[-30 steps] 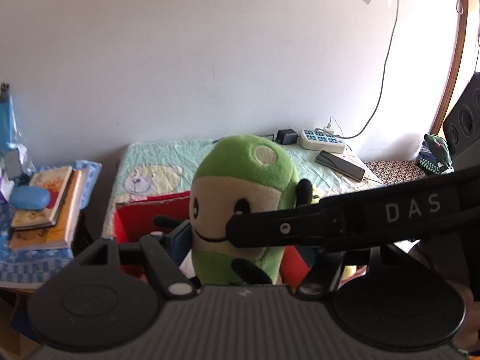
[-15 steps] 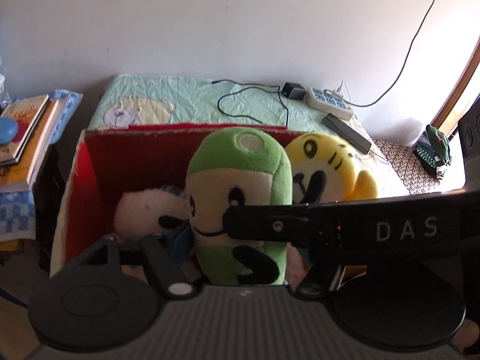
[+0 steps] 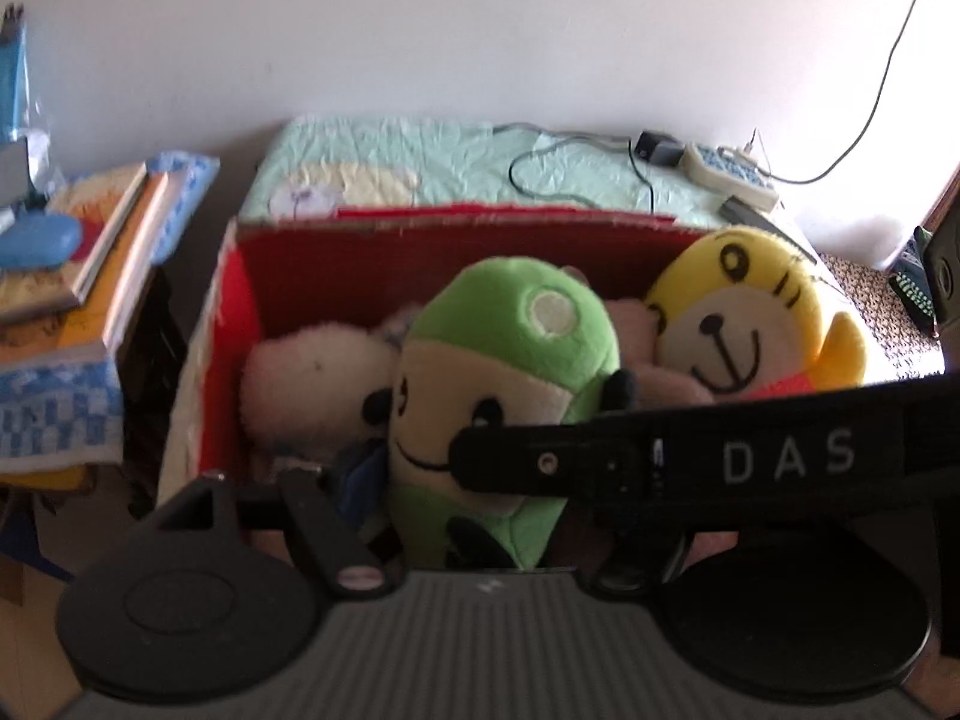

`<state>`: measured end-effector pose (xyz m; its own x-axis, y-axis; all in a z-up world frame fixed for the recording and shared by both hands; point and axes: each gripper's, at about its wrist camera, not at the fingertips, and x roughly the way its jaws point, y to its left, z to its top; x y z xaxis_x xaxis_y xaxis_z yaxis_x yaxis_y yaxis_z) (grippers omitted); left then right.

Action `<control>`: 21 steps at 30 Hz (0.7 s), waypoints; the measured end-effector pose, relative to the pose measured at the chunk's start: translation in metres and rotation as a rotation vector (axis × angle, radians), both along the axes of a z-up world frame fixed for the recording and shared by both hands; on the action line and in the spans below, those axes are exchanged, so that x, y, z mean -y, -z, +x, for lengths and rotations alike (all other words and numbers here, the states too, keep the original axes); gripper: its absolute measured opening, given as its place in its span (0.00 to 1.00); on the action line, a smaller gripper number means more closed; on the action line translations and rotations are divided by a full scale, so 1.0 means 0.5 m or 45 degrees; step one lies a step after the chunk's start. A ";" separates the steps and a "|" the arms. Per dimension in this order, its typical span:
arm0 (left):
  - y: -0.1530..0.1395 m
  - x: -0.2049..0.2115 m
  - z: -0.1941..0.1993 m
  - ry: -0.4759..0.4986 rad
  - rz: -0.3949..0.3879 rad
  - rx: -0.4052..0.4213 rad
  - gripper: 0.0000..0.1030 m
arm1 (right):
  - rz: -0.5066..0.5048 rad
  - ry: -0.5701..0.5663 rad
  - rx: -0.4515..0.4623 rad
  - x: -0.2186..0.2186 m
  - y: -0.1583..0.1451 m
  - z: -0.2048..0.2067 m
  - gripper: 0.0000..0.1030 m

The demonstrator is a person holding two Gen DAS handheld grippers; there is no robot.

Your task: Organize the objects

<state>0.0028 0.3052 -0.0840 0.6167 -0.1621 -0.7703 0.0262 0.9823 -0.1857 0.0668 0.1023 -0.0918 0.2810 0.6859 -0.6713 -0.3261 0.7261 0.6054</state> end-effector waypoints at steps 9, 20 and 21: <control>-0.002 0.041 0.002 0.019 0.063 0.001 0.76 | 0.023 0.047 -0.019 0.034 0.002 -0.001 0.57; -0.009 0.075 -0.011 -0.006 0.183 -0.011 0.87 | 0.049 0.095 0.050 0.069 -0.018 -0.026 0.57; -0.009 0.074 -0.012 -0.012 0.183 -0.014 0.87 | 0.061 0.103 0.055 0.073 -0.019 -0.029 0.56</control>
